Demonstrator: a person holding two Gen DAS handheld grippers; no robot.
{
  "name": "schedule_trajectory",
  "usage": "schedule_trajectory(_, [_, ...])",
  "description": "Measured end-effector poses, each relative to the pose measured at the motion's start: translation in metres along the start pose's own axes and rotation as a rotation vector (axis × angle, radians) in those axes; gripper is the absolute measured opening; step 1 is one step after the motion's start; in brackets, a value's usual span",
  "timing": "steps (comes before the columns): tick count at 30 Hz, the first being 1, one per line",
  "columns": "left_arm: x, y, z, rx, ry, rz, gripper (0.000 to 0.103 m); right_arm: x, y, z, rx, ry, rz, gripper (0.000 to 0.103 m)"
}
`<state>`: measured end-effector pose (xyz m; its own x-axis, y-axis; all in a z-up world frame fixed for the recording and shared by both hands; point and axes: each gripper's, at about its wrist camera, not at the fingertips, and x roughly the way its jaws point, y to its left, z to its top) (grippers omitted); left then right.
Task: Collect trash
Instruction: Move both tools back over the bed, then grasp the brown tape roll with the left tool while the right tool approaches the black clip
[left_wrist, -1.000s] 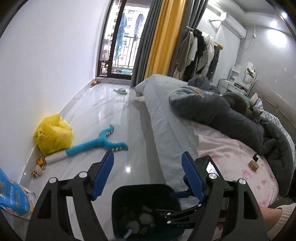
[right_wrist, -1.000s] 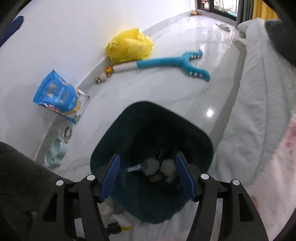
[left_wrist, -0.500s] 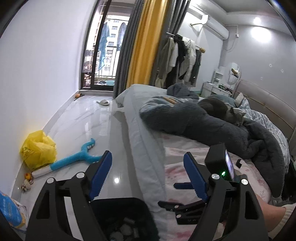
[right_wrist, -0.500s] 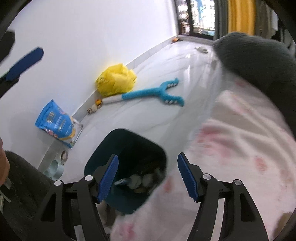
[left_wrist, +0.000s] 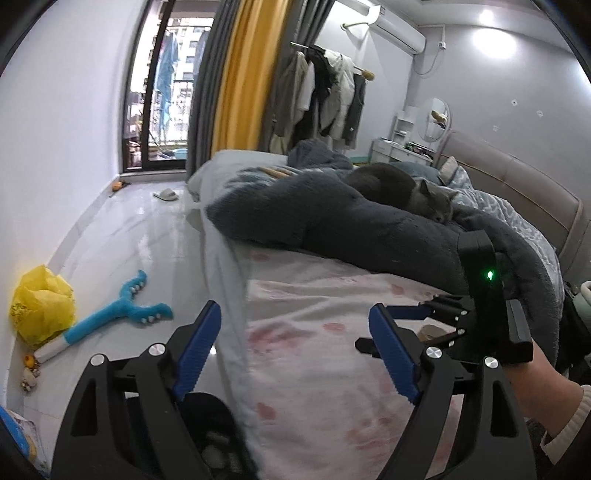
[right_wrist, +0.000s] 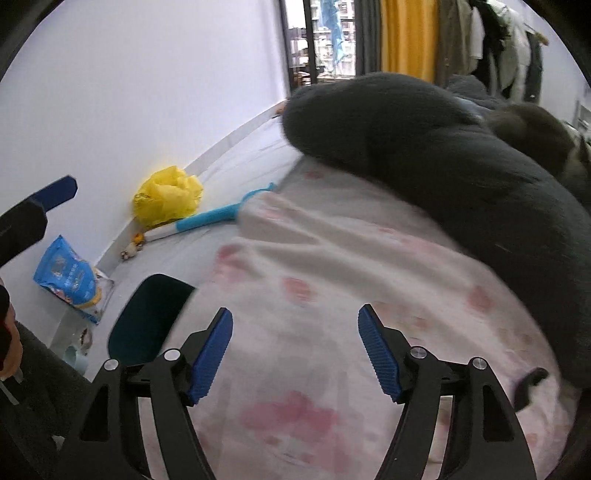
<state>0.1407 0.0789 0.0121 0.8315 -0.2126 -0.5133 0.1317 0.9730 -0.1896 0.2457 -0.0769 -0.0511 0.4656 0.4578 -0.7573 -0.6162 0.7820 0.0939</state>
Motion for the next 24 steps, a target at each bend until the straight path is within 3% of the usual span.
schedule_trajectory(24, [0.096, -0.117, -0.028, 0.064, 0.157, -0.158, 0.085, -0.052, -0.141, -0.052, 0.133, -0.037, -0.092, 0.074])
